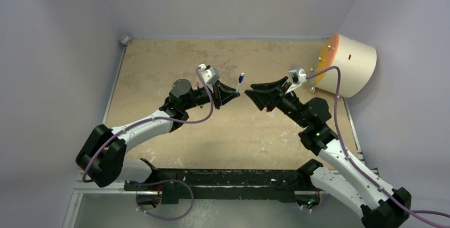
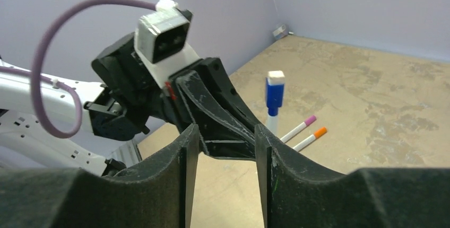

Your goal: Insert the pens into the pen caps

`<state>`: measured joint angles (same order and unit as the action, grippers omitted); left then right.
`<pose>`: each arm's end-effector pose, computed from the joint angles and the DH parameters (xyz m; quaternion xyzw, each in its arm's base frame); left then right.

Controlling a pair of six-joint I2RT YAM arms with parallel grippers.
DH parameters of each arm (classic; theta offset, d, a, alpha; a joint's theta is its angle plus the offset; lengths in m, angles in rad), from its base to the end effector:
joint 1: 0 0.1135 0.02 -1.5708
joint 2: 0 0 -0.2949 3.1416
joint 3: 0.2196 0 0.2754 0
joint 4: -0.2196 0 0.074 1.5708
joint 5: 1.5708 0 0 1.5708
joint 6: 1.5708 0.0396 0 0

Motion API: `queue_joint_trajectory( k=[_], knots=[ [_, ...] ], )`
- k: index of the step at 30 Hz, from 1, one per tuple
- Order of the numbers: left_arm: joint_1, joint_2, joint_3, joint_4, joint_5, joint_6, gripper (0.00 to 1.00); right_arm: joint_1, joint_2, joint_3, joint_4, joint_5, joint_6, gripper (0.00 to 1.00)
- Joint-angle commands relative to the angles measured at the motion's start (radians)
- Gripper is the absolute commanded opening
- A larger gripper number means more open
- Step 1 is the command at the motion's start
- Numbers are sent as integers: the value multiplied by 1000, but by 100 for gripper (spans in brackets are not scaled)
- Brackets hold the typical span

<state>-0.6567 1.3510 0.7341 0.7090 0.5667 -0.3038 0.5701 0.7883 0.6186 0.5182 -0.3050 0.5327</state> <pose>0.2378 -0.2101 0.3046 0.3169 0.6006 -0.4948 0.5422 0.1554 0.1137 0.3745 -0.1350 0.5647 0.4983 0.6438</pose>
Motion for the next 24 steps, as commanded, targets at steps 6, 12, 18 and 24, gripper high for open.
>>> queue_joint_trajectory(
  k=[6,12,18,24],
  knots=[
    [6,71,56,-165,-340,34,0,1,-69,-23,-71,112,-9,46],
    [8,194,156,-424,-659,-4,0,2,-54,-55,-94,138,2,44],
    [23,236,162,-497,-825,-36,0,2,-33,-60,-119,149,-6,43],
    [51,346,247,-652,-861,-21,2,2,2,-69,-100,126,0,43]
  ],
)
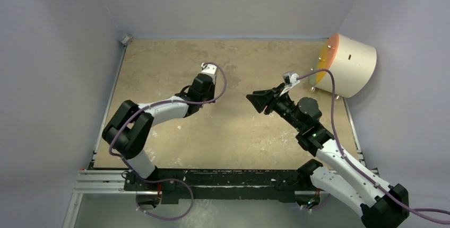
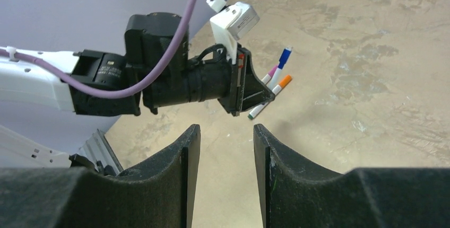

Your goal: Insert the pens into the pen caps

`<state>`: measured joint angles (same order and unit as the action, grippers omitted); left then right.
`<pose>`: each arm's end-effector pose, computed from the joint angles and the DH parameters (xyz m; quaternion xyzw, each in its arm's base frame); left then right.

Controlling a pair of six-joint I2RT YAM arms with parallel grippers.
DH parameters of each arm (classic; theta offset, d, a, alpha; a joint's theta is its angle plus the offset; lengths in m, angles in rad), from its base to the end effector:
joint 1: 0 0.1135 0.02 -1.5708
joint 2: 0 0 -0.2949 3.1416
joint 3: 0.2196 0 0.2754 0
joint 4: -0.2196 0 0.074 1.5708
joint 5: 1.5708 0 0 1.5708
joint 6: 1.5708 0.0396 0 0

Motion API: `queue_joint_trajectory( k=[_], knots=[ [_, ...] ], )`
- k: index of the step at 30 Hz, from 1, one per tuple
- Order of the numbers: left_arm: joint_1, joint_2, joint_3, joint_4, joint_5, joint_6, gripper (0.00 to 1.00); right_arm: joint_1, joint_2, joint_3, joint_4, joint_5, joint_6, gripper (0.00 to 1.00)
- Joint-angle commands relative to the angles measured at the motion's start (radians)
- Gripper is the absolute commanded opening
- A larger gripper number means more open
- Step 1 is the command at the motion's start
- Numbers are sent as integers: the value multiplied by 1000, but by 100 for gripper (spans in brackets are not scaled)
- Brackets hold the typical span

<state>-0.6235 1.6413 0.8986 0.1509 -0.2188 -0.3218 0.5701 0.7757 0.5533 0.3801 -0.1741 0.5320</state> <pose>0.3077 -0.2107 0.2072 0.0811 0.8750 -0.1270 0.4600 0.1617 0.1118 0.3370 -0.0784 0.6454 0.4448 0.6160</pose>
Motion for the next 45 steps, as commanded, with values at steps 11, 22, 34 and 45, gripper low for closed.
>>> queue_joint_trajectory(
  k=[11,22,34,45],
  knots=[
    [46,193,181,-215,-50,4,5,2,11,-13,18,10,0,43],
    [48,187,190,-250,-26,-4,26,1,13,-21,16,26,-3,43],
    [47,-92,99,-97,119,-14,38,2,6,-36,3,80,0,42],
    [47,-349,-89,219,64,-207,41,1,-20,-57,-78,154,-7,40]
  ],
)
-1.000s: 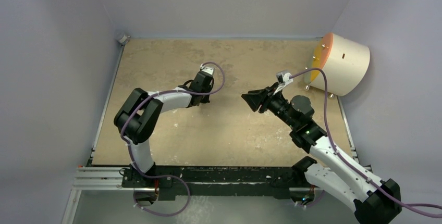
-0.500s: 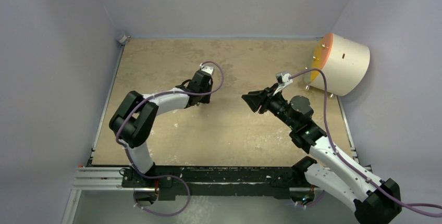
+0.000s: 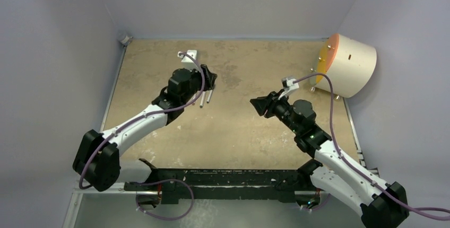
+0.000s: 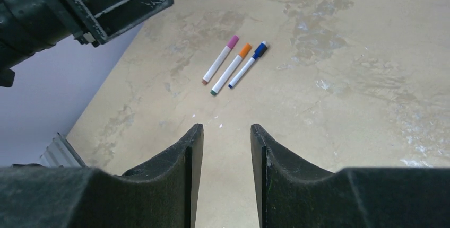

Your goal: Insert the pens into the pen caps

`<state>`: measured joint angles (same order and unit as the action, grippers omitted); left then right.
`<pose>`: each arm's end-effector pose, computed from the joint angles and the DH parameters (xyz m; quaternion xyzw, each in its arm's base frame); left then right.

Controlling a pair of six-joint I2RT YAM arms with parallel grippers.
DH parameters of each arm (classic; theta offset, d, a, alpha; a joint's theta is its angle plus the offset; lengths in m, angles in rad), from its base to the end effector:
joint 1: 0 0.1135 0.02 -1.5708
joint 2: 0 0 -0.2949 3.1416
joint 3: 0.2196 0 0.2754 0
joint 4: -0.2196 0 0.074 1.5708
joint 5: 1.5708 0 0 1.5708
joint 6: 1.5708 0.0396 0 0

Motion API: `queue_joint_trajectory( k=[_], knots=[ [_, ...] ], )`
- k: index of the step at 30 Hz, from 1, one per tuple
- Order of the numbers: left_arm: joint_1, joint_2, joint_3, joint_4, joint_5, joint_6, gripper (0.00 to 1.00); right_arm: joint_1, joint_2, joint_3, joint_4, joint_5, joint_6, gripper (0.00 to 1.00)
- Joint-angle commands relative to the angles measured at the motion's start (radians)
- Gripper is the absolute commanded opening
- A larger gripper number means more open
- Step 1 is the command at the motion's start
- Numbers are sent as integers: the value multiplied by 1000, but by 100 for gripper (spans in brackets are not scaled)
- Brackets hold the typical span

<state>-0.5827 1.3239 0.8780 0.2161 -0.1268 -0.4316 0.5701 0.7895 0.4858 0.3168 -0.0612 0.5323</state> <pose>0.2755 -0.1755 0.3119 0.0198 0.7827 -0.2578 0.5662 0.1673 0.1101 0.3012 -0.0350 0.7016 0.3909 0.5948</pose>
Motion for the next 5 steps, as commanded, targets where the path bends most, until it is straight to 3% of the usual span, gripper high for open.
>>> queue_joint_trajectory(
  k=[1,5],
  knots=[
    [7,-46,-102,203,-48,-114,41,2,-45,9,-23,47,-8,40],
    [7,-90,-163,248,-113,-148,41,1,-97,1,-62,94,-13,39]
  ],
)
